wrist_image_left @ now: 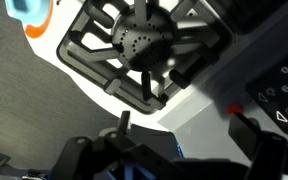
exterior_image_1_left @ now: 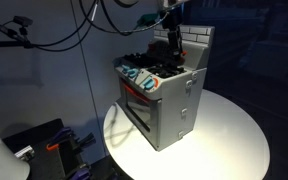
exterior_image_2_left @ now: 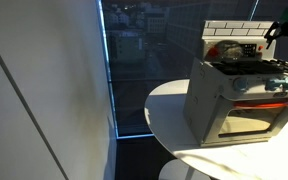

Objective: Press the top right orange button on the stove

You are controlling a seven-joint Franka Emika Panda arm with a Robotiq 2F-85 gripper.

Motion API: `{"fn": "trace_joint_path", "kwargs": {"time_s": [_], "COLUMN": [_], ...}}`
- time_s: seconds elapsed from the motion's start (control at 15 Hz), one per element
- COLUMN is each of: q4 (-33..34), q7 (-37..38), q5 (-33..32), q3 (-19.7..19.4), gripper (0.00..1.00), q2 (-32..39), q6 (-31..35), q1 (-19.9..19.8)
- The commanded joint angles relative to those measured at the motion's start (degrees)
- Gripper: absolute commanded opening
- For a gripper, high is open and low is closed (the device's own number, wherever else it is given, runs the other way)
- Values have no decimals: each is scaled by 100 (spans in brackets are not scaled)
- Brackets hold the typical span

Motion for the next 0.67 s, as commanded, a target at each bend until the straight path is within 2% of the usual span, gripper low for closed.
{"fn": "trace_joint_path", "kwargs": {"time_s": [0.0,0.6], "q4": [253,398], "q7": [82,77], "q5": [-13,-8], "q3": [-82,-110], "gripper": [100,100], "q2": [125,241], "q6": [-187,-195], "q1": [104,138]}}
